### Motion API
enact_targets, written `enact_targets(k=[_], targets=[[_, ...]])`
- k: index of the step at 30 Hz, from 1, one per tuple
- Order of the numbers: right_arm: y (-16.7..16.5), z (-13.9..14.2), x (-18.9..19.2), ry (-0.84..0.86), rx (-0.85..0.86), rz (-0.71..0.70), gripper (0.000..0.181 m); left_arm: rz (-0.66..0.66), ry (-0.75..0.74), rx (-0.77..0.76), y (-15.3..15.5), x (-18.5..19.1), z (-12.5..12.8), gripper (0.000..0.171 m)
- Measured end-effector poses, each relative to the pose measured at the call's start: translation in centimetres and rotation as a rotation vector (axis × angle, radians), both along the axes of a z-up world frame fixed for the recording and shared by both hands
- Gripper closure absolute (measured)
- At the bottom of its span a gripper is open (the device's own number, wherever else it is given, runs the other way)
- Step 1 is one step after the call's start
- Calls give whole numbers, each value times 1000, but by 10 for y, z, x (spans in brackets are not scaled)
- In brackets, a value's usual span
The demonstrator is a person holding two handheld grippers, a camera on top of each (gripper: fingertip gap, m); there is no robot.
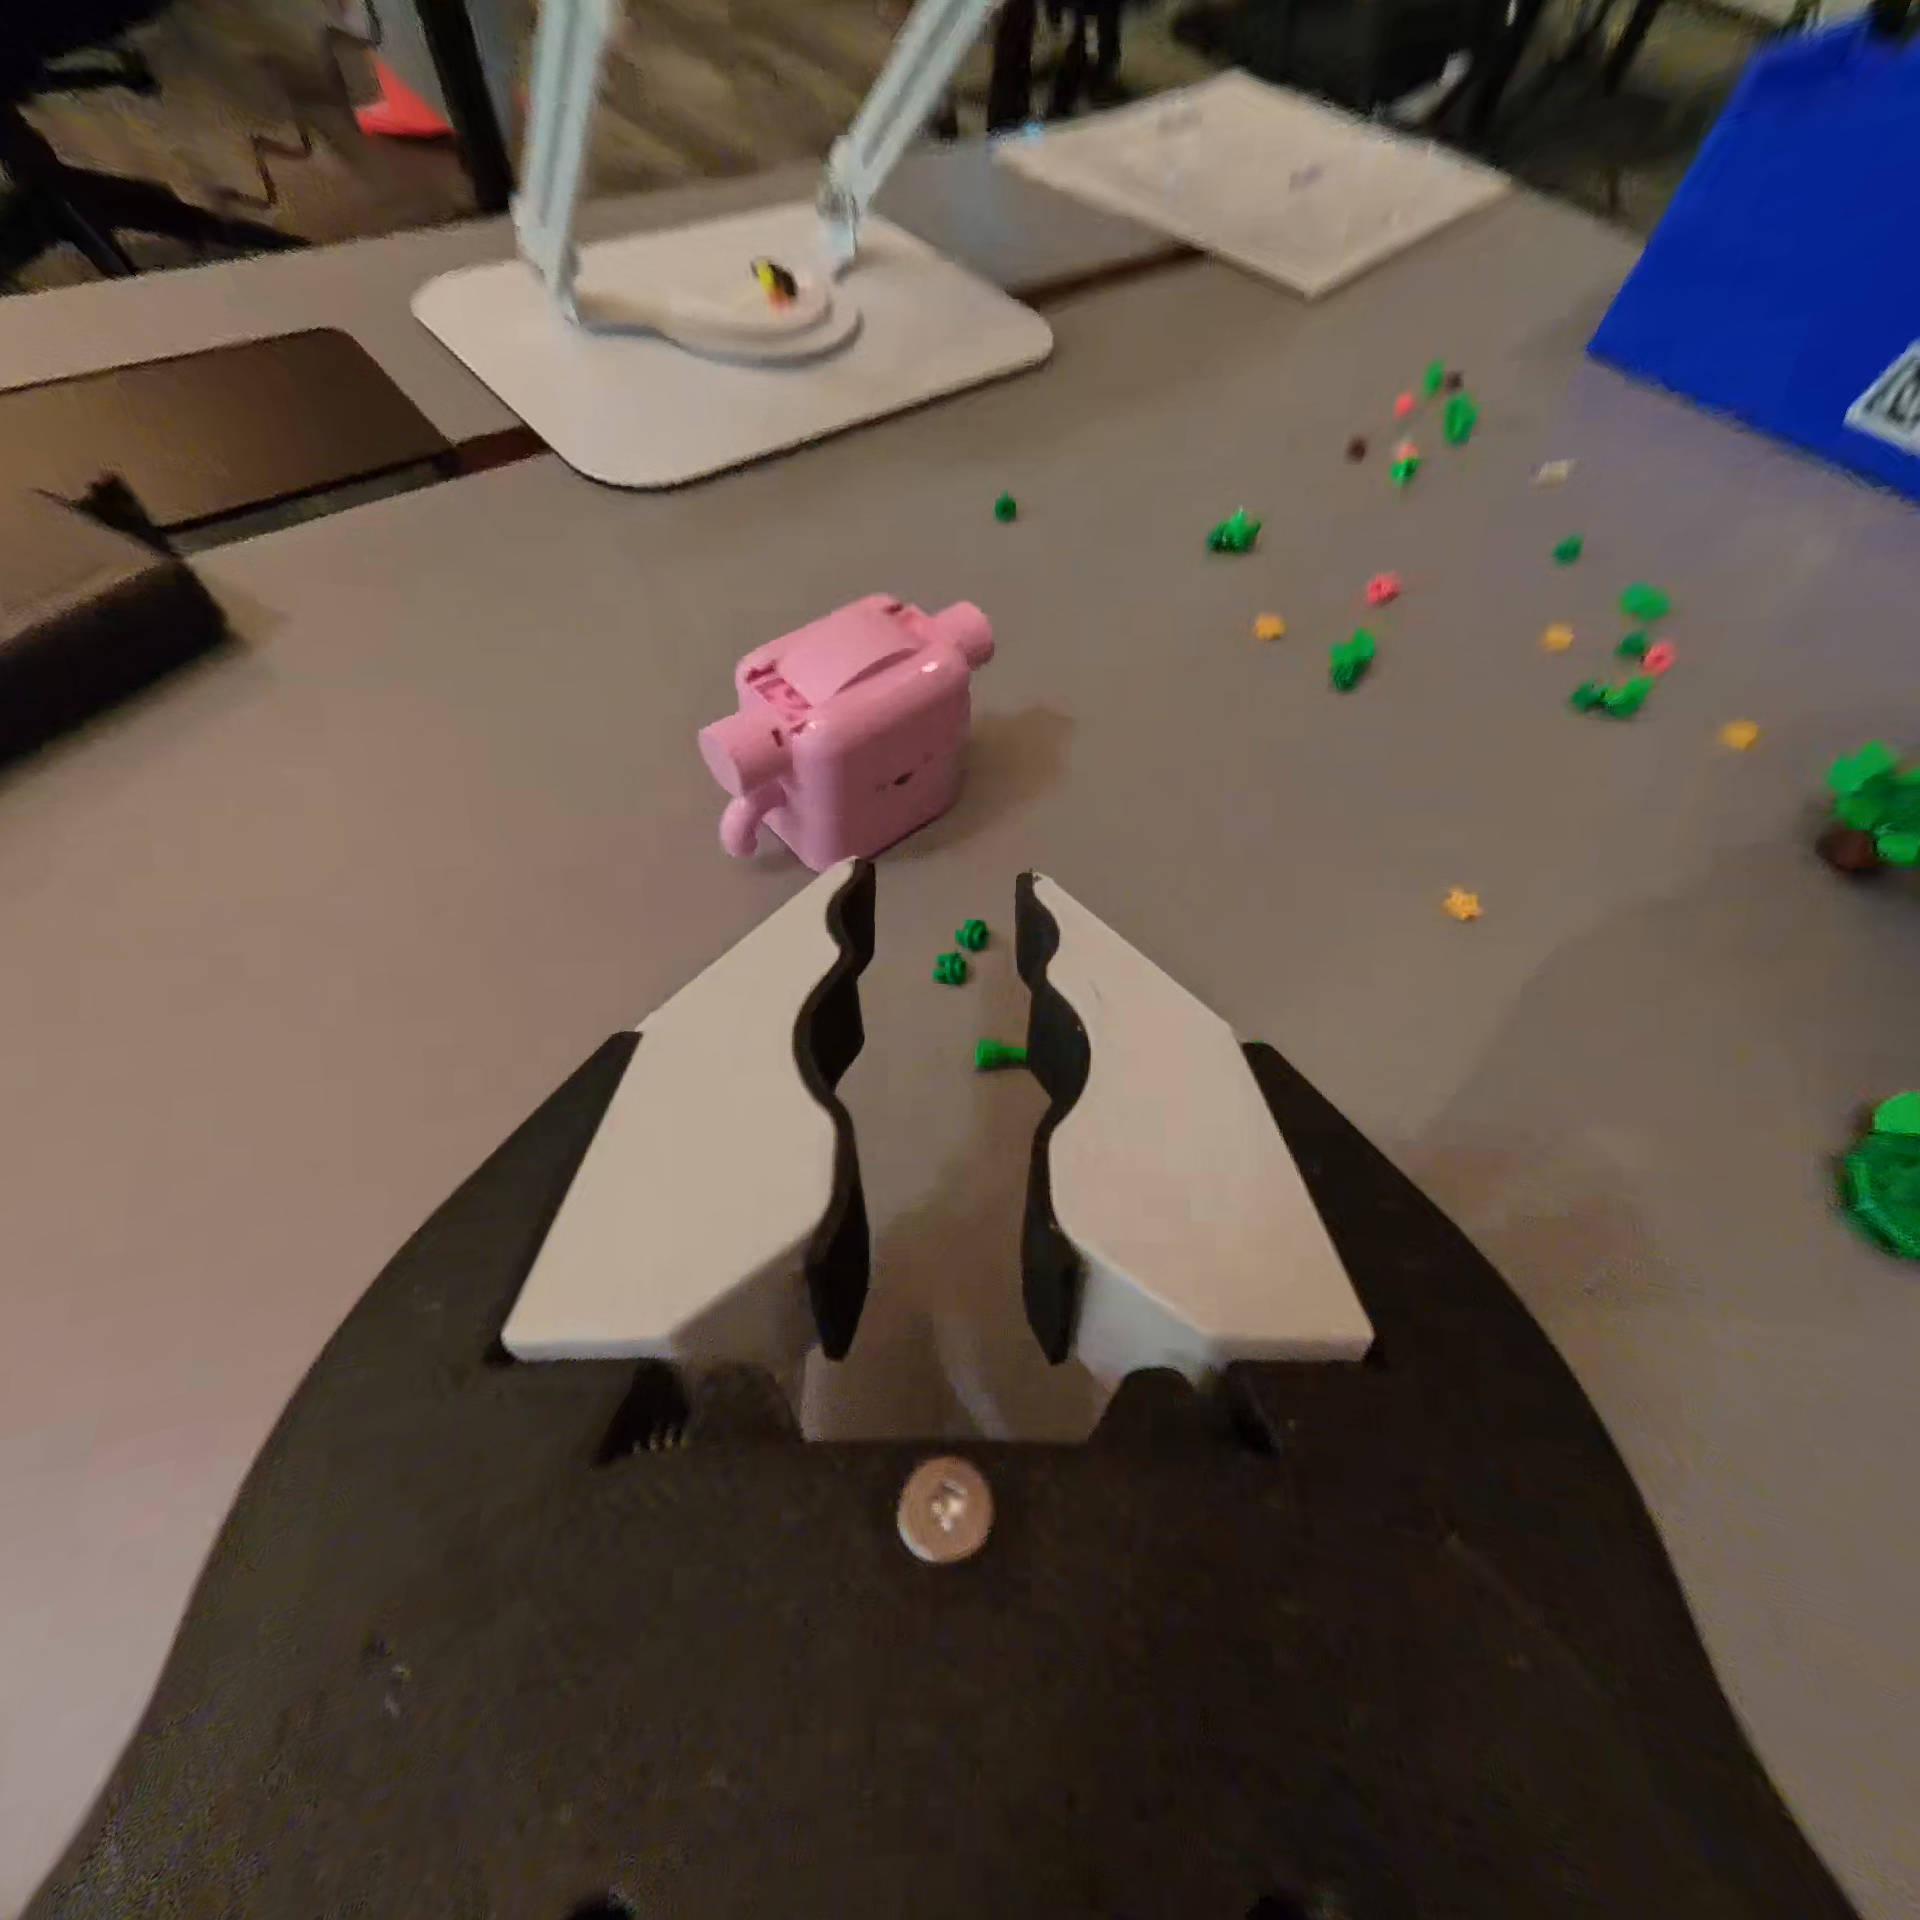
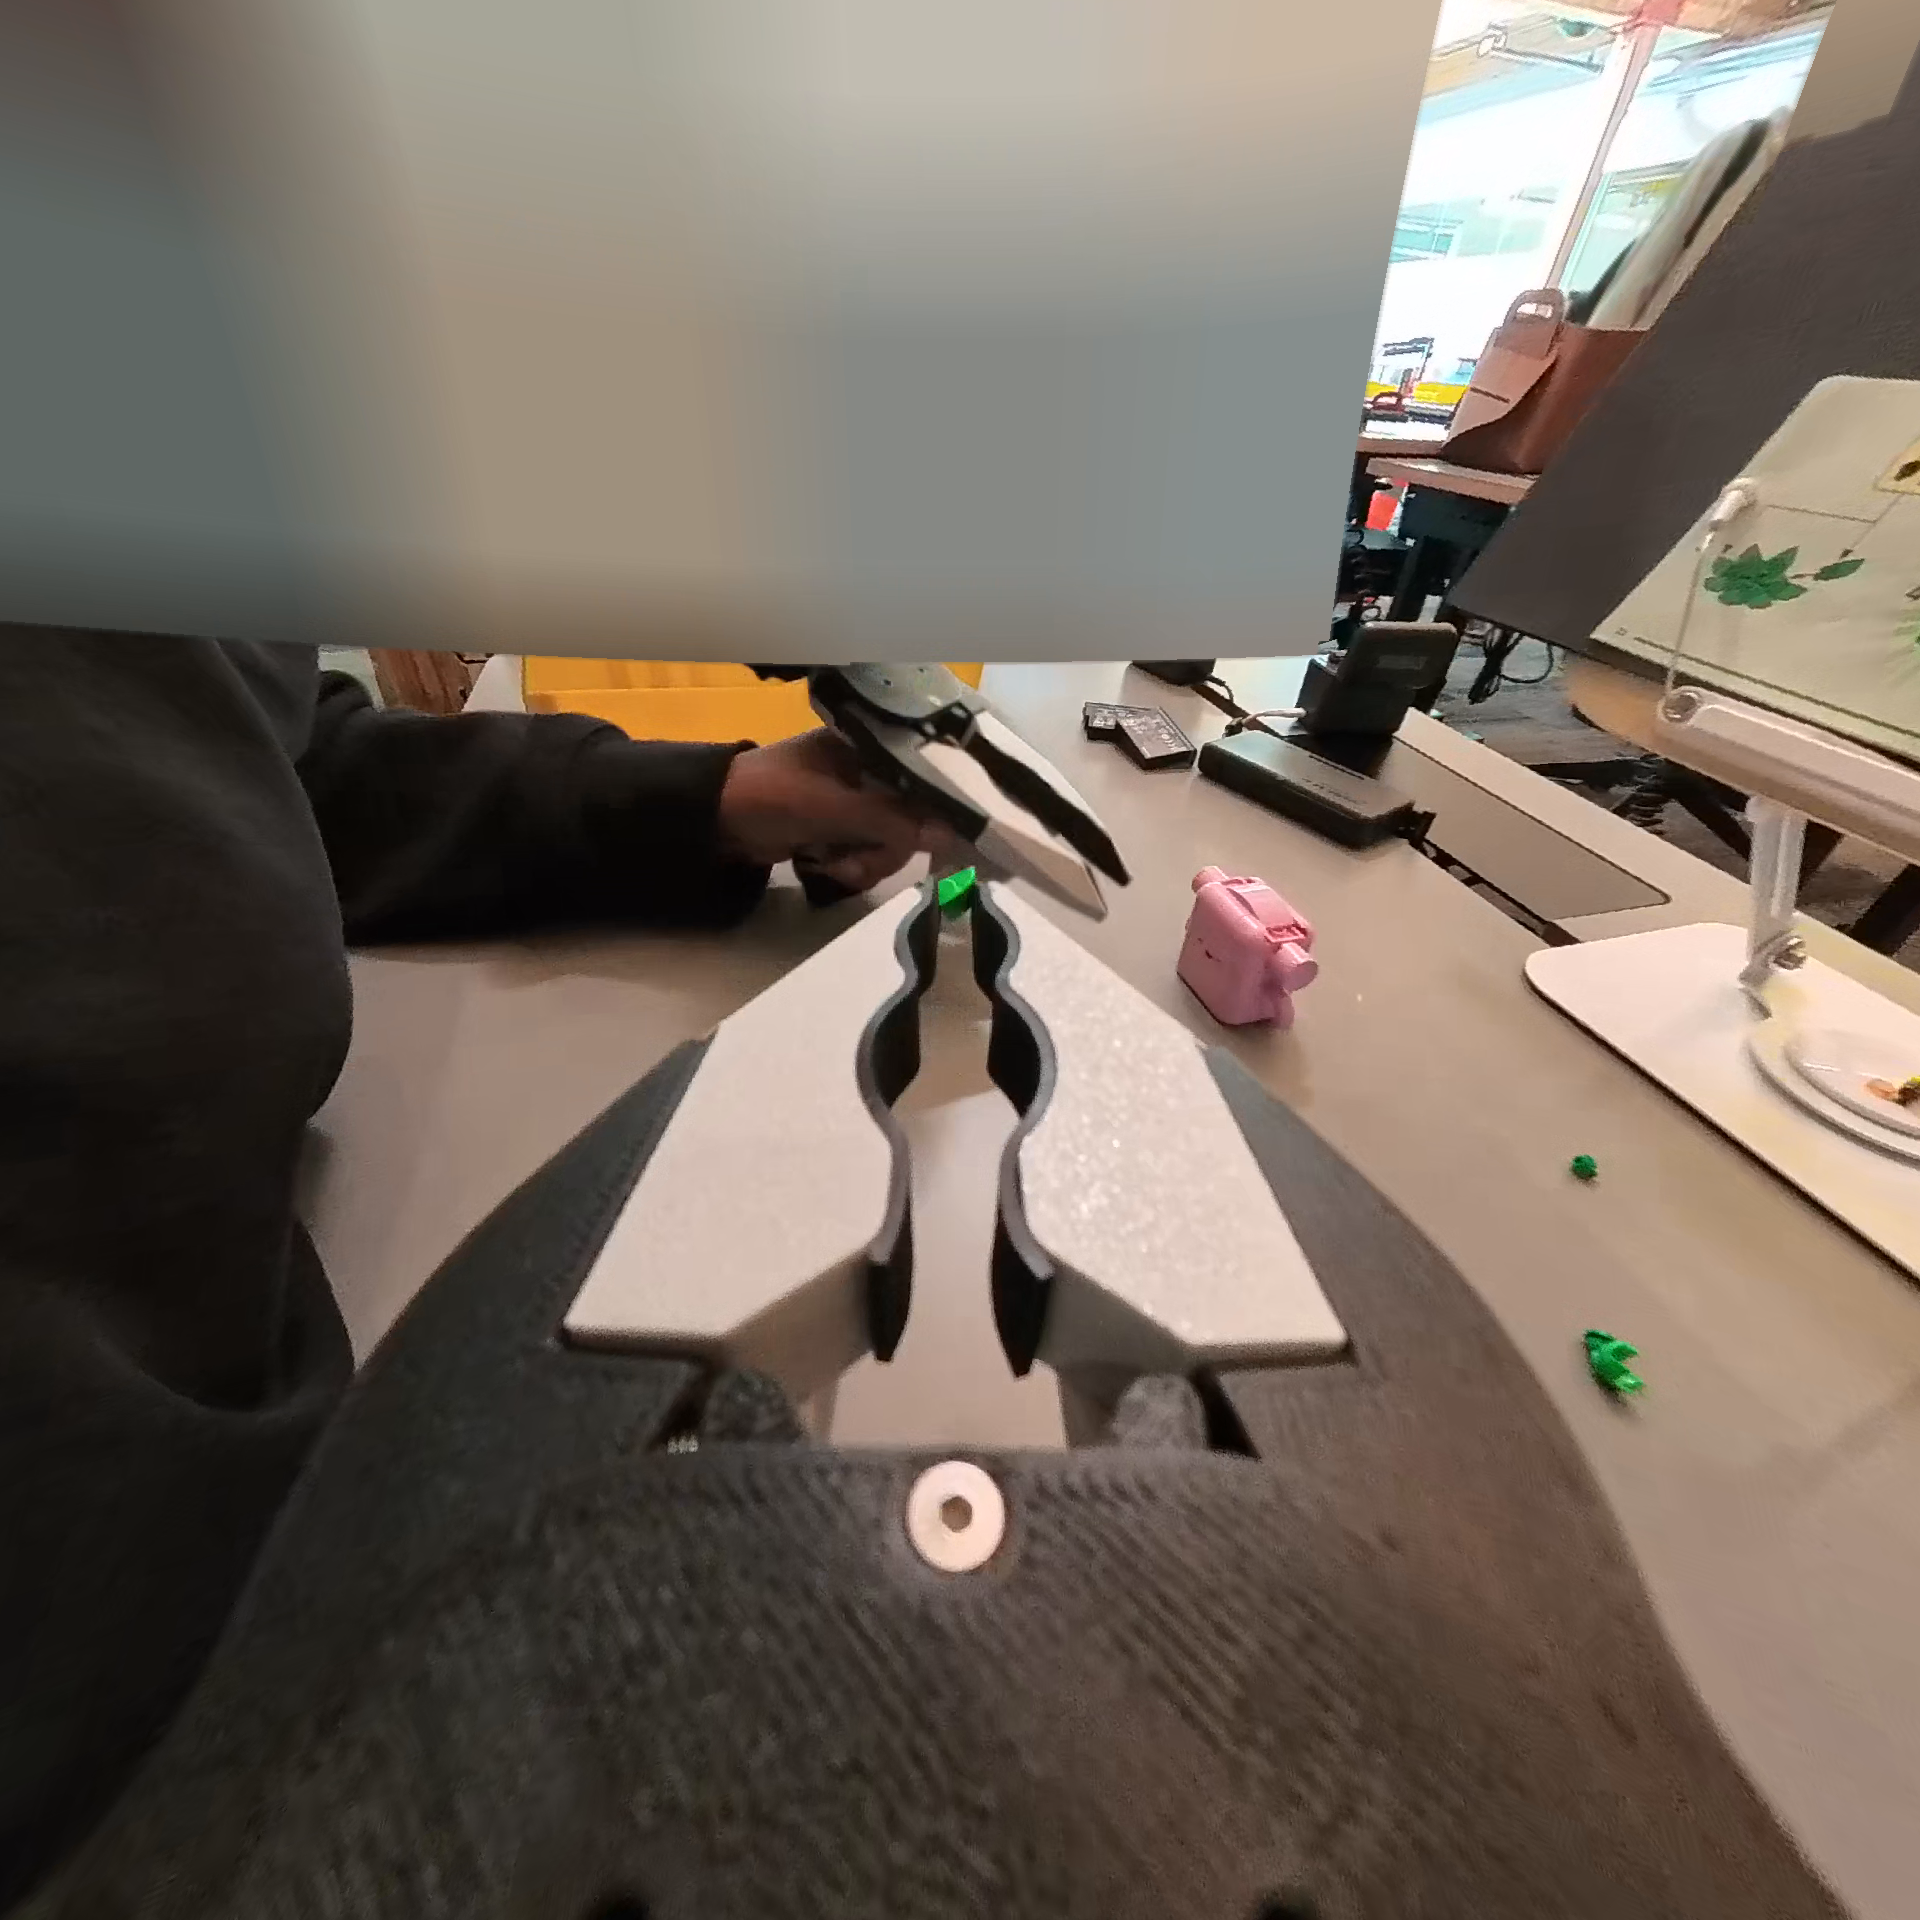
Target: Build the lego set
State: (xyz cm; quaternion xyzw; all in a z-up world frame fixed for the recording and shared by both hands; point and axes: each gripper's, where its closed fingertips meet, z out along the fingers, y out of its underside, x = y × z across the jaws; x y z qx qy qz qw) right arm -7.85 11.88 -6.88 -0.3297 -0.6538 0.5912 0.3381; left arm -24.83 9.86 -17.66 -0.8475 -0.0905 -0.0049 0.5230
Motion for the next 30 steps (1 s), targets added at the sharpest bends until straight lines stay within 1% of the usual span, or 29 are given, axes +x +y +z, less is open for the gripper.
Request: enact_targets(k=[2, 5, 7, 10, 13, 17, 21, 25, 27, 30], targets=[[4, 1, 1, 4, -9, -9, 177, -29, 1, -70, 7, 5, -11, 146], [8, 3, 2, 10, -24, -20, 177, -43, -4, -166, 9, 7, -25, 147], [10, 4, 2, 11, -33, -22, 177, -43, -36, -205, 10, 7, -32, 149], [10, 4, 2, 11, -39, -17, 177, -57, -101, -264, 10, 8, -43, 143], [9, 2, 2, 8, -26, -18, 177, -55, -103, -272, 9, 8, -44, 143], [7, -1, 1, 1, -11, -16, 177, -65, -61, -286, 5, 10, -45, 145], [7, -4, -1, -8, -7, -17, 177, -99, -31, -293, -1, 17, -46, 158], [8, -5, -2, -14, -16, -18, 177, -135, -26, -264, -2, 23, -41, 162], [9, -6, -3, -16, -20, -19, 177, -128, -31, -248, -2, 21, -39, 158], [9, -7, -3, -20, -29, -14, 177, -96, -40, -256, 0, 14, -40, 143]])
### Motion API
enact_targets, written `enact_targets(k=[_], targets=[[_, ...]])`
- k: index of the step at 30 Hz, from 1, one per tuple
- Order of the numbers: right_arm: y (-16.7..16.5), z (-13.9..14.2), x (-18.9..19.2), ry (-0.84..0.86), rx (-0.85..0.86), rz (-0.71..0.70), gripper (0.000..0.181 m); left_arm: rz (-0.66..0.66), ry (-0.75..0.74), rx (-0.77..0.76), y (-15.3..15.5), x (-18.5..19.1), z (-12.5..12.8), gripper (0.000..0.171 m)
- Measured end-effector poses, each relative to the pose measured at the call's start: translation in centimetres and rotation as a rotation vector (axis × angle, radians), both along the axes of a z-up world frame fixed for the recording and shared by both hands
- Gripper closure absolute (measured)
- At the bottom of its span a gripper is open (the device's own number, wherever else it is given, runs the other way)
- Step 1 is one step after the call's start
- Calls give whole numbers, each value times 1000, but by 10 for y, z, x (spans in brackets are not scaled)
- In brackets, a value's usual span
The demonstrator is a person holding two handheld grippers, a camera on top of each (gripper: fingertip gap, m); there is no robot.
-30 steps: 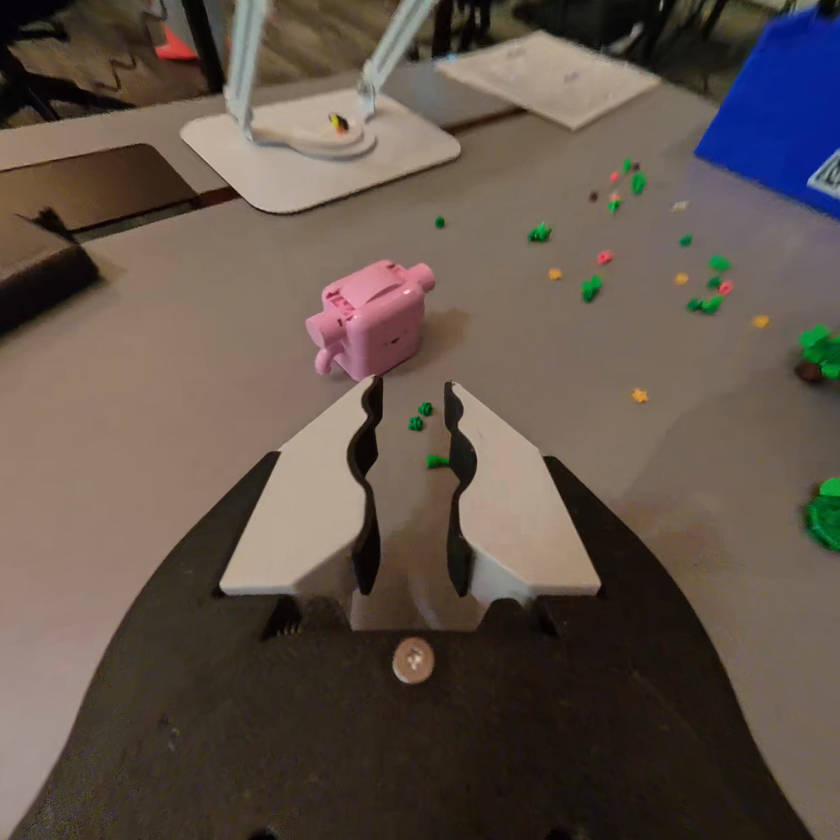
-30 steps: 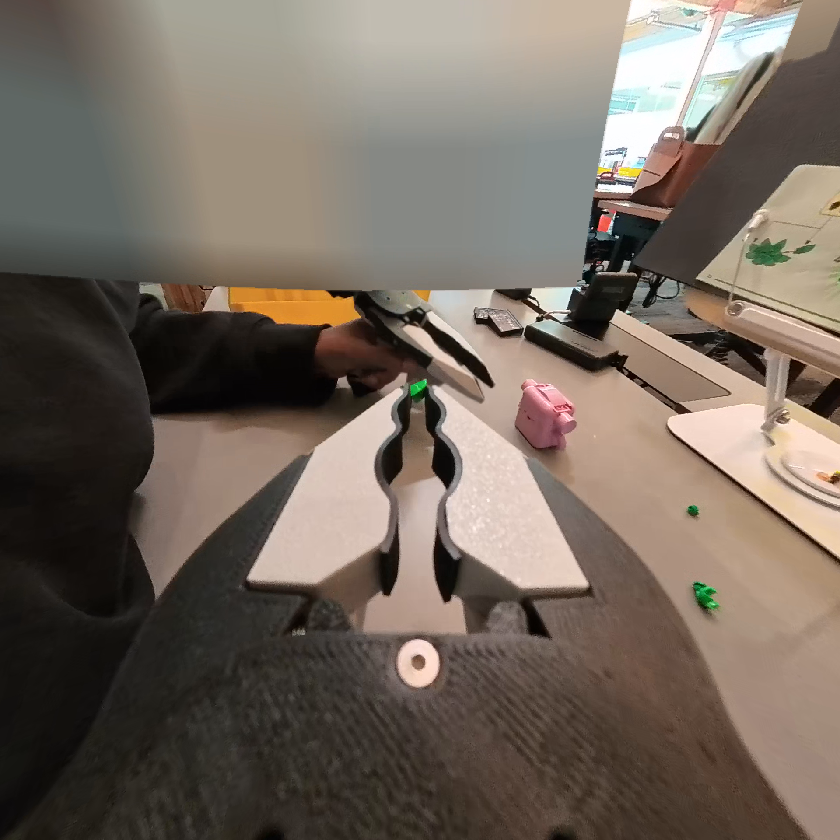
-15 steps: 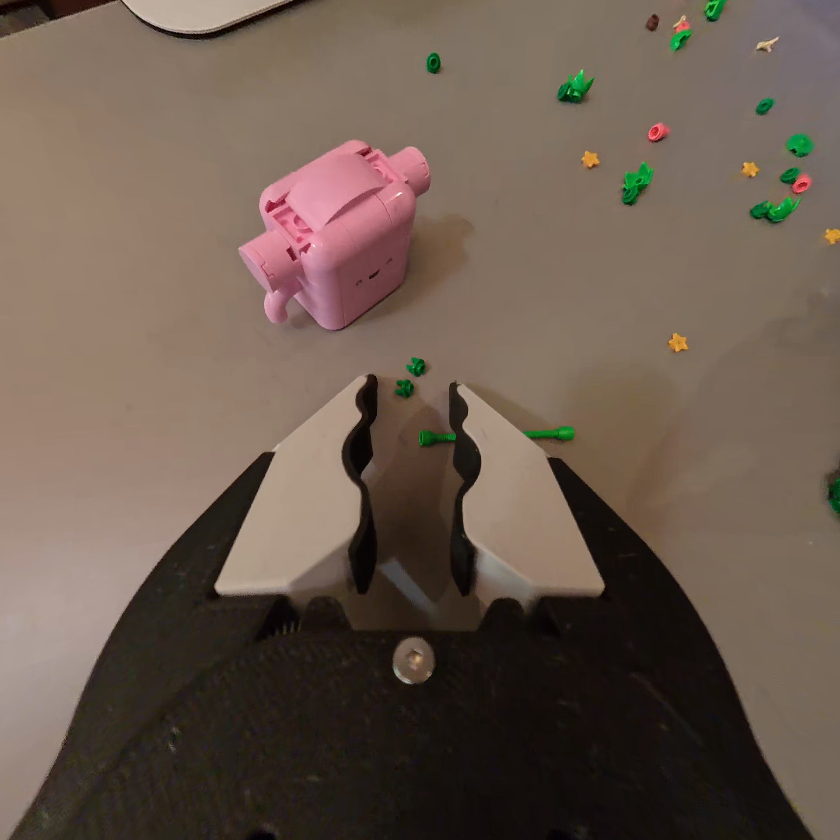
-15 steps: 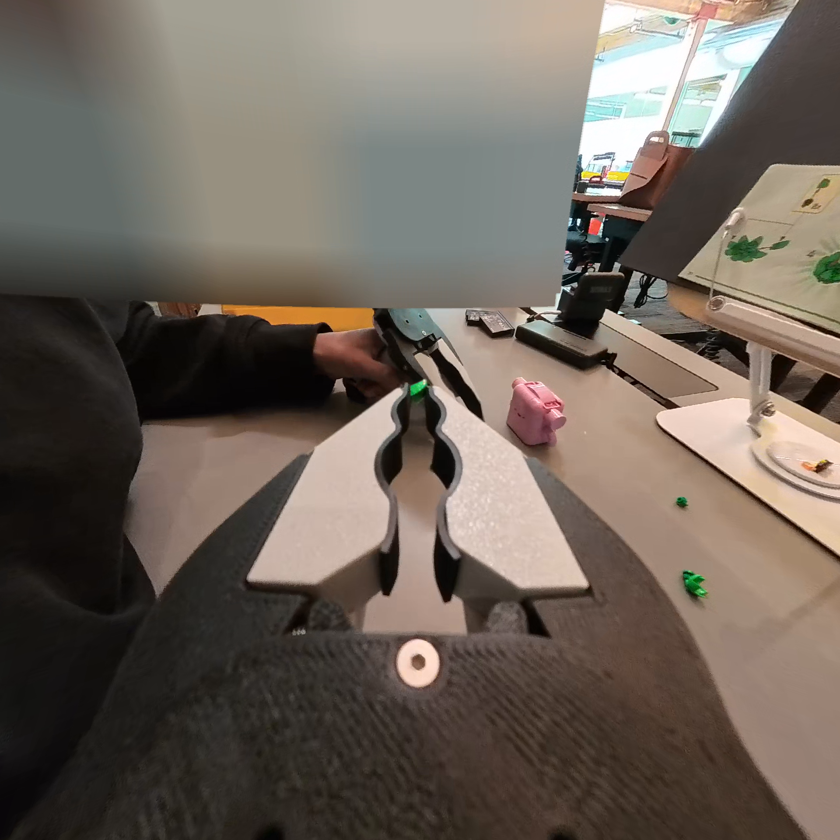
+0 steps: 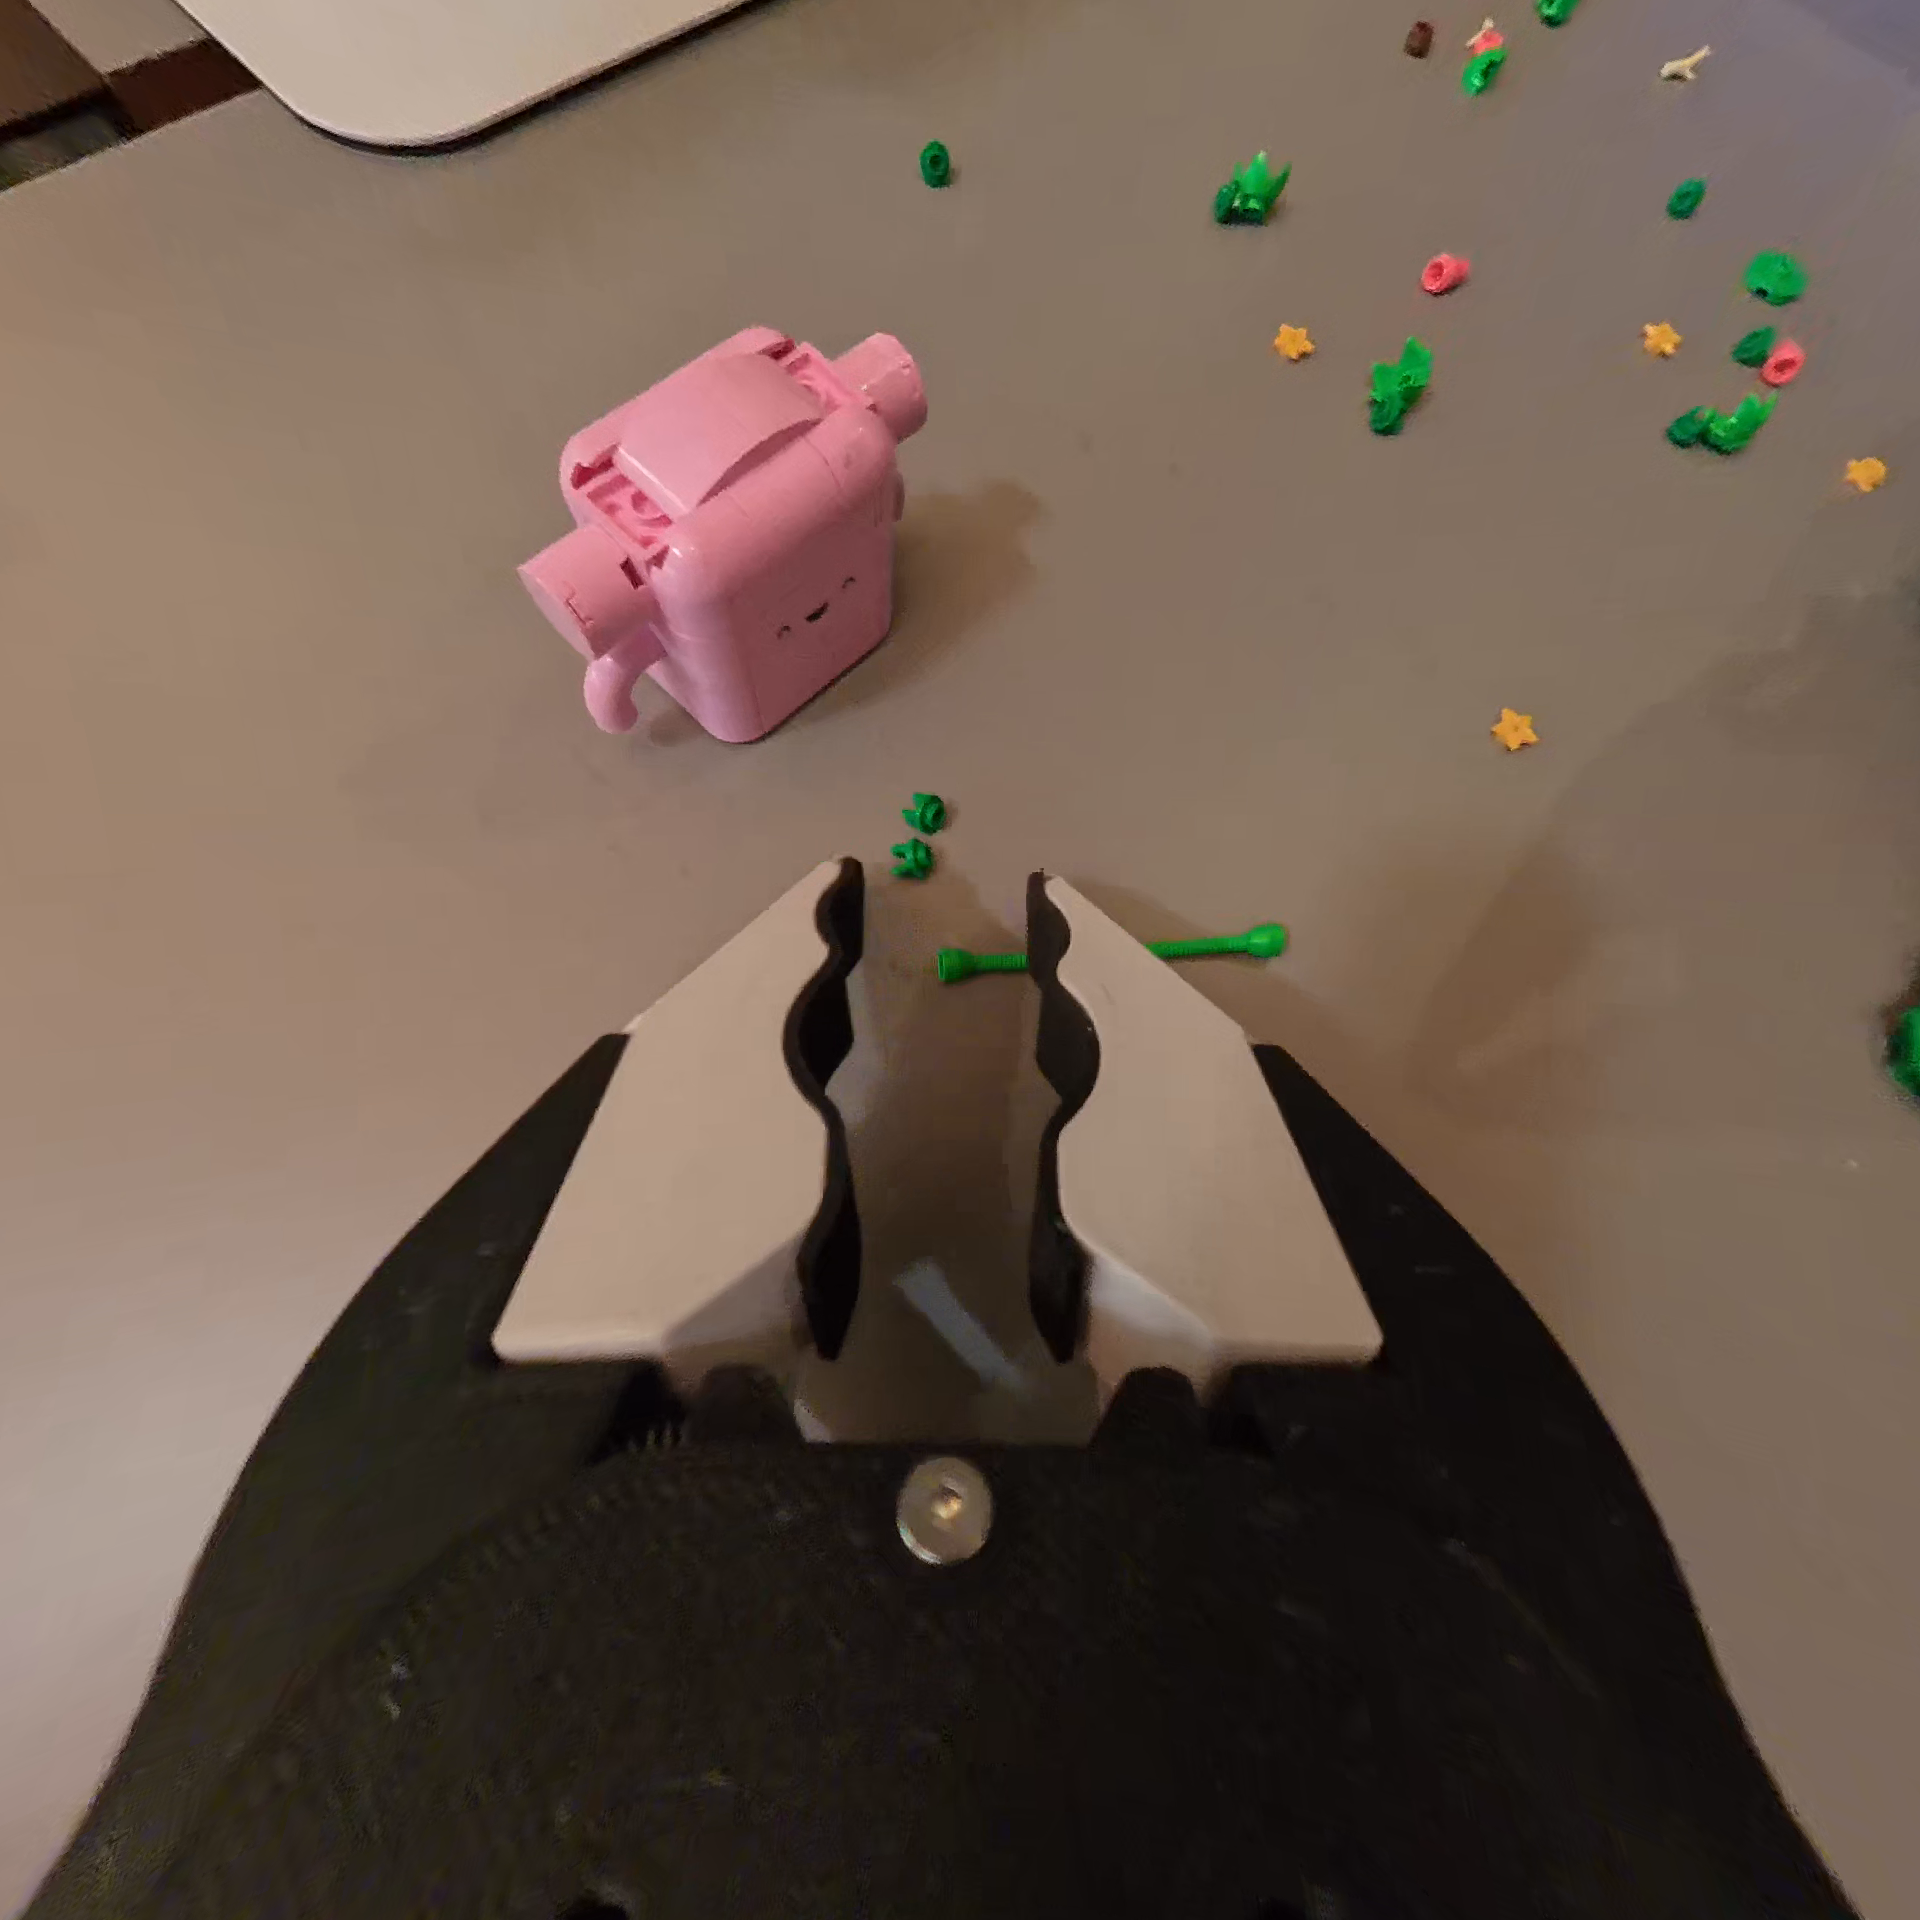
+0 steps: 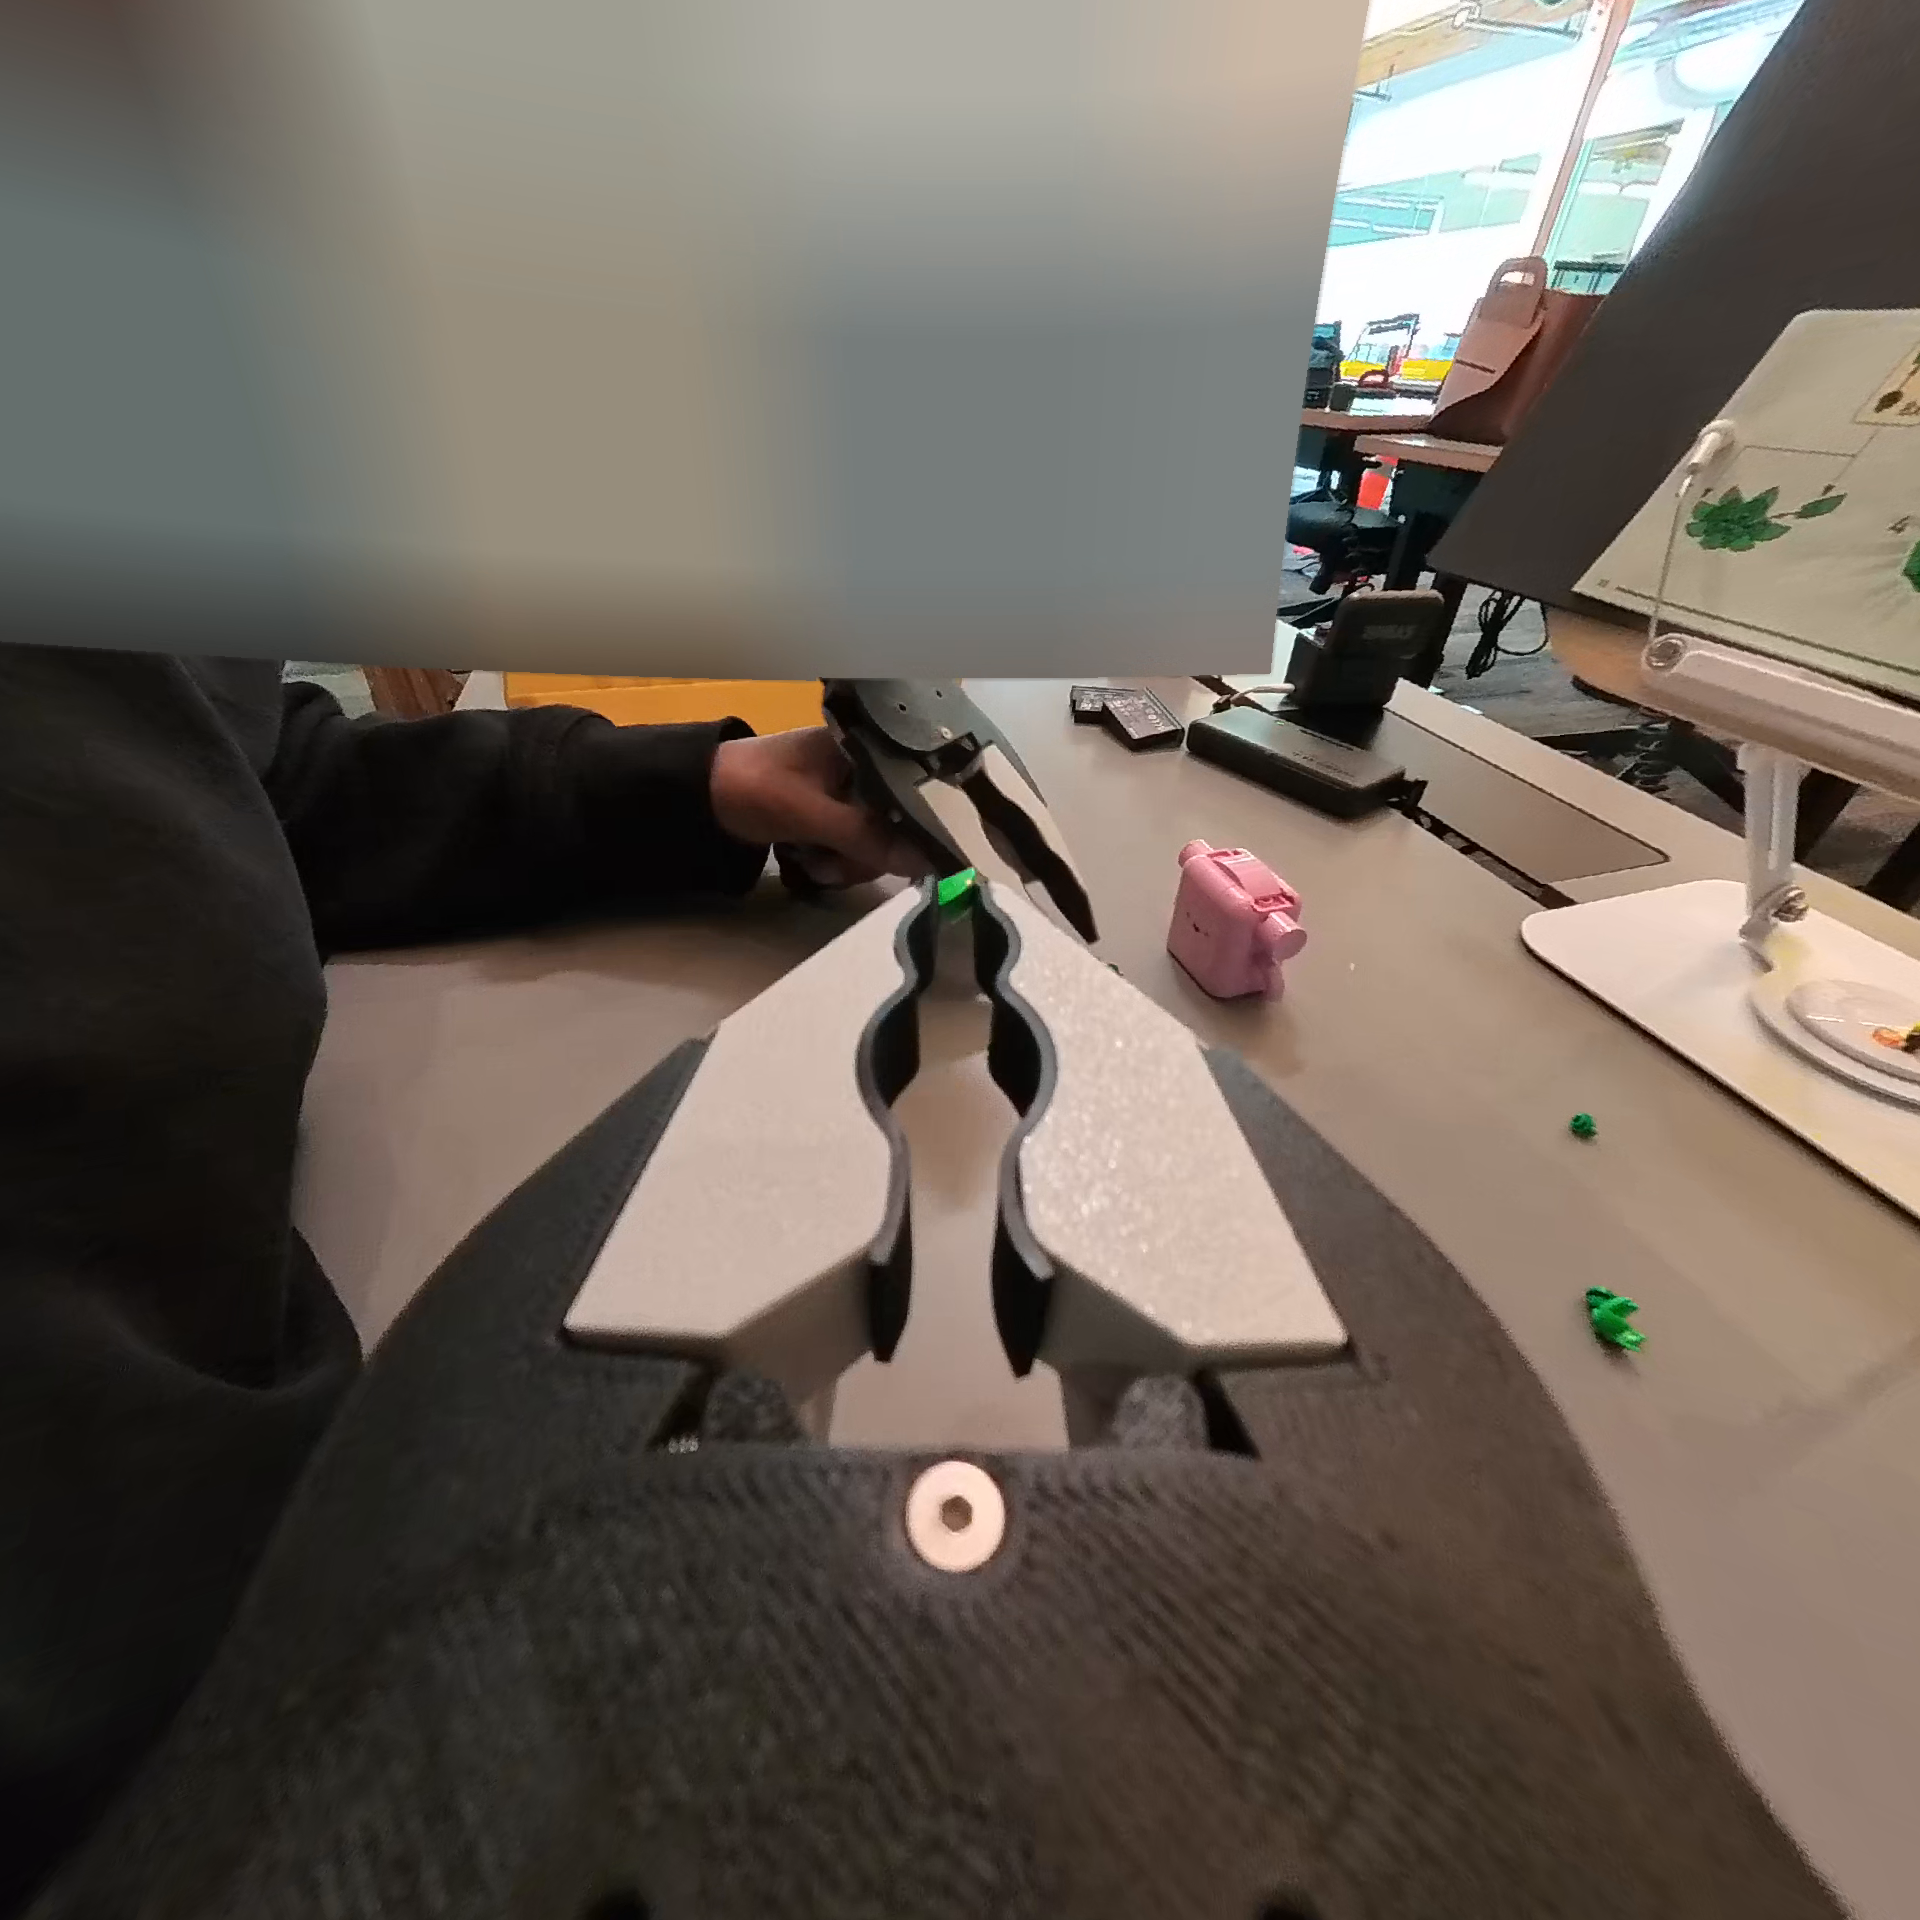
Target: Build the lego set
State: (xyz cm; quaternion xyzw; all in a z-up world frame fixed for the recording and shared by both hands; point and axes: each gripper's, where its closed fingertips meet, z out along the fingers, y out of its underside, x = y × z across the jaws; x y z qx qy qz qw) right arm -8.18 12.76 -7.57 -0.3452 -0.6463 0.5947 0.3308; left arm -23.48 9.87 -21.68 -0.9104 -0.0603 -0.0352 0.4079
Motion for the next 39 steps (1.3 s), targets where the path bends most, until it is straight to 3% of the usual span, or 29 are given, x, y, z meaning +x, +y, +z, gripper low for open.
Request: enact_targets(k=[6, 11, 20, 32, 39], targets=[[0, -1, -1, -4, -1, 0, 177, -70, 25, -39, 1, 10, -6, 143], [1, -1, 0, -2, 2, -2, 177, -133, 70, -30, 1, 20, -4, 155], [0, 1, 0, 2, -2, 1, 177, 5, -17, -5, 2, -2, -1, 155], [-1, 0, 0, 1, 1, 2, 177, 51, 105, -52, 5, -5, -6, 168], [-2, 1, 0, 2, 0, 5, 177, 47, 128, -59, 8, -4, -7, 160]])
